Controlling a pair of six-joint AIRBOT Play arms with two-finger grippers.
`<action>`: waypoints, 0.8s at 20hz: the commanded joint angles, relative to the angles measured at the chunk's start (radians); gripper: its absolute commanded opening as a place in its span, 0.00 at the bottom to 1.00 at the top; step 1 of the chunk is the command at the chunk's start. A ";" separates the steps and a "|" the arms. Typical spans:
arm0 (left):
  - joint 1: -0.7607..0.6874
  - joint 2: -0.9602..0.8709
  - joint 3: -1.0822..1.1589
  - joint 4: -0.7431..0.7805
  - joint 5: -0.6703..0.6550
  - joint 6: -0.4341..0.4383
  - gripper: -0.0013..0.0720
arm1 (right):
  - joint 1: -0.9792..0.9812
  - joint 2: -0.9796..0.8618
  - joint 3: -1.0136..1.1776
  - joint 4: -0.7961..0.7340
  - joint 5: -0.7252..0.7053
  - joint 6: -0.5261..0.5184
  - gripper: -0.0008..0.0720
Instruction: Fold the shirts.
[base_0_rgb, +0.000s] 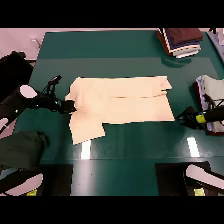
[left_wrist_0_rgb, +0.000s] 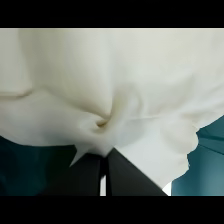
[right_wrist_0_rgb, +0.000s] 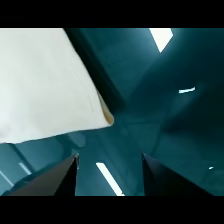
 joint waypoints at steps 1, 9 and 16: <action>0.000 0.000 0.006 -0.001 -0.003 -0.006 0.05 | 0.026 -0.078 -0.047 0.149 -0.113 -0.051 0.62; 0.000 0.011 0.047 0.002 -0.043 -0.011 0.05 | 0.303 -0.119 0.114 0.176 -0.242 -0.082 0.03; 0.000 0.277 0.585 0.106 -0.111 -0.033 0.05 | 0.319 0.204 0.587 0.175 -0.138 -0.119 0.03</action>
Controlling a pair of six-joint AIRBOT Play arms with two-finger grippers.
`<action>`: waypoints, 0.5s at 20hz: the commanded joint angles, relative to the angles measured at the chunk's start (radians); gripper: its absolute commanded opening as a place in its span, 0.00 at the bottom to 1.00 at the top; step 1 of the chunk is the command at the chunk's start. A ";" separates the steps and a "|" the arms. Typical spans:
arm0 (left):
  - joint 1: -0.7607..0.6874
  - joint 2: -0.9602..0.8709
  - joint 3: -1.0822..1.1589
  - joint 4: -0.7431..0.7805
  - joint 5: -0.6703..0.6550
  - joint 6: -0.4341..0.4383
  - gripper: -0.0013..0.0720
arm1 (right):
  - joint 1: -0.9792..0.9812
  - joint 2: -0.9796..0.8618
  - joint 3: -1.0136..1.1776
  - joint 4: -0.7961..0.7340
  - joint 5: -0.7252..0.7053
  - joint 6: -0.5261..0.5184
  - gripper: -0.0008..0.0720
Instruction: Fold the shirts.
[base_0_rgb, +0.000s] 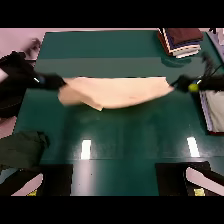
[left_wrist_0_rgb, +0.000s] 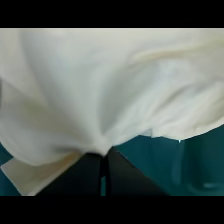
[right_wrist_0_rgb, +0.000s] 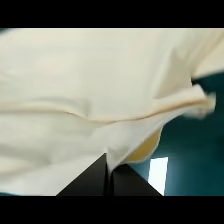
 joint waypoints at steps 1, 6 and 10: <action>0.000 0.122 0.333 0.079 -0.024 -0.021 0.05 | -0.009 0.166 0.277 -0.001 0.025 -0.011 0.03; 0.000 0.143 0.815 0.097 -0.045 -0.077 0.05 | -0.122 0.327 0.629 -0.006 0.027 -0.008 0.03; 0.000 0.144 0.953 0.097 0.014 -0.091 0.05 | -0.249 0.351 0.796 -0.005 0.082 0.047 0.03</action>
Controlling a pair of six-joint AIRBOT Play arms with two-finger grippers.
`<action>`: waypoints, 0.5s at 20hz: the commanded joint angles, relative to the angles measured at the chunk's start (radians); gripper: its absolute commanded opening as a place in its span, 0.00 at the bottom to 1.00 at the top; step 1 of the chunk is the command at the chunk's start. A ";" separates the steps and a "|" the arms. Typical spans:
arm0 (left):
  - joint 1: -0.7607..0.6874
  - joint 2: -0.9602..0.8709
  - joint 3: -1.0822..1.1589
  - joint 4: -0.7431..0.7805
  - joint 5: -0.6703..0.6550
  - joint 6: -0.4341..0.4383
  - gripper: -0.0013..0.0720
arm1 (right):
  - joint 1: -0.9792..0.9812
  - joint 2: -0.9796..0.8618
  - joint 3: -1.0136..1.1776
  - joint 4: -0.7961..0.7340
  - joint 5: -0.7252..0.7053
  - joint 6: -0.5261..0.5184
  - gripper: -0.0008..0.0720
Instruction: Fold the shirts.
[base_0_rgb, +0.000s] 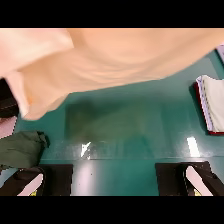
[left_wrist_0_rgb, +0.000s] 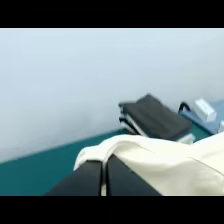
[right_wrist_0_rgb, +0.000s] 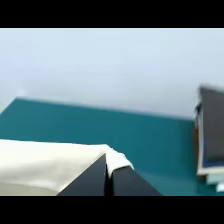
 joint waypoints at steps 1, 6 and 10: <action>0.000 0.005 0.123 0.012 0.036 -0.015 0.05 | -0.105 0.013 0.179 -0.001 0.082 0.056 0.03; 0.000 -0.052 -0.066 0.069 0.016 -0.016 0.05 | -0.124 -0.156 0.316 0.000 0.259 0.120 0.03; 0.000 -0.272 -0.206 0.040 -0.145 -0.018 0.05 | -0.023 -0.294 0.133 -0.077 0.295 0.142 0.03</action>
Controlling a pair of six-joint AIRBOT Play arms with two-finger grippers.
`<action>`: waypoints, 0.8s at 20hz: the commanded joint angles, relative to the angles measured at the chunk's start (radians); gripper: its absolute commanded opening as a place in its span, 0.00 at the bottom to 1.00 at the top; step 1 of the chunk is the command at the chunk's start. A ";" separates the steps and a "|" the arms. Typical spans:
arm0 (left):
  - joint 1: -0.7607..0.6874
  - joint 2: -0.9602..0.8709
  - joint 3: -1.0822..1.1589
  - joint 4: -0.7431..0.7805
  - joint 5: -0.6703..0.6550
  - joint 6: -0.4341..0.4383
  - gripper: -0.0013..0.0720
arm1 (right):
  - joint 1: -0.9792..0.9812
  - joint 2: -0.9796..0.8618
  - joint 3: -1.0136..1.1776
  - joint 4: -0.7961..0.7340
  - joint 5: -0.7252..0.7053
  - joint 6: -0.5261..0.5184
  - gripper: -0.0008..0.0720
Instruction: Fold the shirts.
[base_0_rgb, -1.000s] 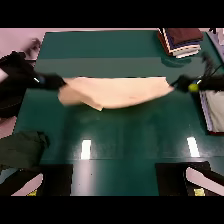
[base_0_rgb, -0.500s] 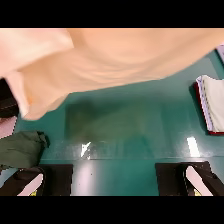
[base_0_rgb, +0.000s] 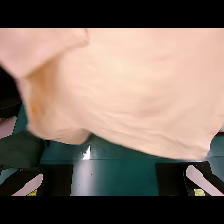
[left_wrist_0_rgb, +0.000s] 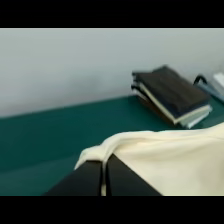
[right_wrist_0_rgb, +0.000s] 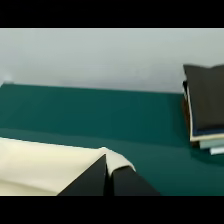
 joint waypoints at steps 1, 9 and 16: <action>0.001 -0.185 -0.105 -0.027 -0.129 0.002 0.05 | 0.115 -0.129 -0.142 -0.149 0.065 0.030 0.03; 0.001 -0.665 -0.159 -0.034 -0.115 0.005 0.05 | 0.355 -0.569 -0.295 -0.349 -0.015 0.107 0.03; 0.001 -0.706 -0.151 -0.032 -0.031 0.037 0.05 | 0.378 -0.700 -0.071 -0.351 -0.013 0.114 0.03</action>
